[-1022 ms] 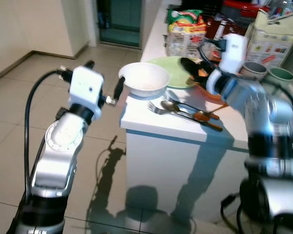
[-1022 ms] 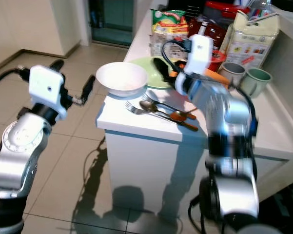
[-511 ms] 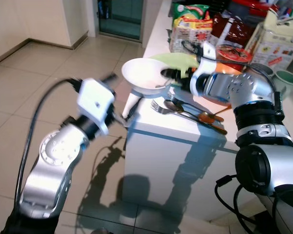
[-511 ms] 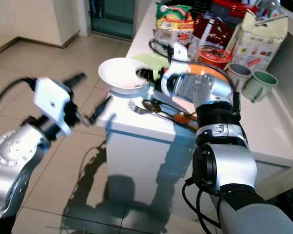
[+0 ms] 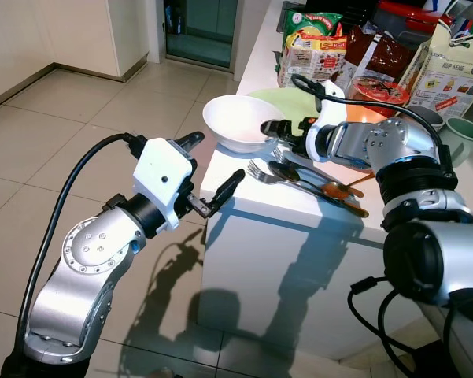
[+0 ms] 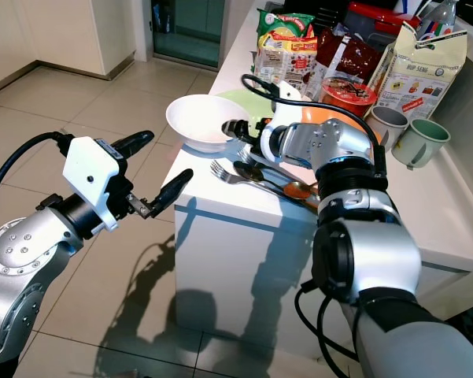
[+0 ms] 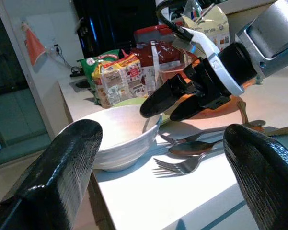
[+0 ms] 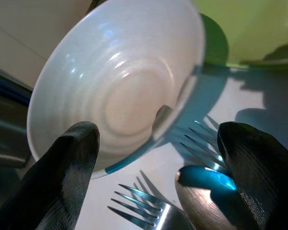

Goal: Setting the table

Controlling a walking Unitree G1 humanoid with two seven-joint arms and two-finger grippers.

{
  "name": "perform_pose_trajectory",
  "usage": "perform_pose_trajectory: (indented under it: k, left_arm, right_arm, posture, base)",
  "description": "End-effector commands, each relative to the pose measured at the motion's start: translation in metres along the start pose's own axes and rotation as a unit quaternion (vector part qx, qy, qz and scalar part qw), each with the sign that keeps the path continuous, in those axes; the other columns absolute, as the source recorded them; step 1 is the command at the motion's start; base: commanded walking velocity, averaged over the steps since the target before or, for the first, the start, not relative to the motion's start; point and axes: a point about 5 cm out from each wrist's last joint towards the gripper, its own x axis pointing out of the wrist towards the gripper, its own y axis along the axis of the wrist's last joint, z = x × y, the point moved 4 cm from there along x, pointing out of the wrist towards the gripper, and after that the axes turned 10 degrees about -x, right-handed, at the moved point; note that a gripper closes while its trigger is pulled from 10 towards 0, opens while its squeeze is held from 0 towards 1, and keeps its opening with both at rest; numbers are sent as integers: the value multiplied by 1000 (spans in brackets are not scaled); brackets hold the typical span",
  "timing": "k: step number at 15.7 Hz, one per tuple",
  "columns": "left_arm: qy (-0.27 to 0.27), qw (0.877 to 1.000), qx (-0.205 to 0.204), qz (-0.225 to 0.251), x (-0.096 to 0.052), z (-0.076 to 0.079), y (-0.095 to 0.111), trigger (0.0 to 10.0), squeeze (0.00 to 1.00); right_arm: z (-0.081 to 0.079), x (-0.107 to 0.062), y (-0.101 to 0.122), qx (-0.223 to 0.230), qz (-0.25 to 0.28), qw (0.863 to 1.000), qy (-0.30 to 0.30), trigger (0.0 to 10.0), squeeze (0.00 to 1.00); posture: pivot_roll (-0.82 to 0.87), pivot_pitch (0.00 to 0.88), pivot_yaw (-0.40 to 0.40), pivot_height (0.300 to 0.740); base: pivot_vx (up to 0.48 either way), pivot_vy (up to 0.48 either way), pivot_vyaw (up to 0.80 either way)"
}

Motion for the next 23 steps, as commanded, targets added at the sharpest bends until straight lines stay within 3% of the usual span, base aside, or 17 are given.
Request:
perform_pose_trajectory:
  k: [1, 3, 4, 5, 6, 23]
  left_arm:
    - [-18, 1000, 1, 1, 1, 7, 4, 10000, 0]
    - [-20, 1000, 0, 0, 1, 8, 4, 10000, 0]
    - [-21, 1000, 0, 0, 1, 8, 4, 10000, 0]
    - [-22, 1000, 1, -1, 1, 8, 3, 10000, 0]
    - [-24, 1000, 1, -3, 2, 9, 3, 10000, 0]
    - [-35, 999, -3, -12, 3, 13, 1, 10000, 0]
  right_arm:
    - [5, -4, 6, 26, 11, 1000, -5, 10000, 0]
    - [6, -3, 5, 41, 13, 999, -3, 9569, 0]
    - [6, -2, 5, 47, 16, 999, -3, 4235, 0]
    - [7, -2, 5, 54, 18, 998, -1, 2667, 0]
    - [7, -2, 5, 62, 21, 998, 2, 0, 0]
    - [14, 0, -2, 136, 23, 991, 4, 0, 0]
  posture:
    - [49, 0, -143, 740]
    - [49, 0, -140, 740]
    - [49, 0, -139, 740]
    - [48, 0, -138, 740]
    - [46, 0, -135, 740]
    - [47, 0, -133, 740]
  base:
    - [0, 0, 0]
    - [0, 0, 0]
    - [0, 0, 0]
    - [0, 0, 0]
    - [0, 0, 0]
    - [0, 0, 0]
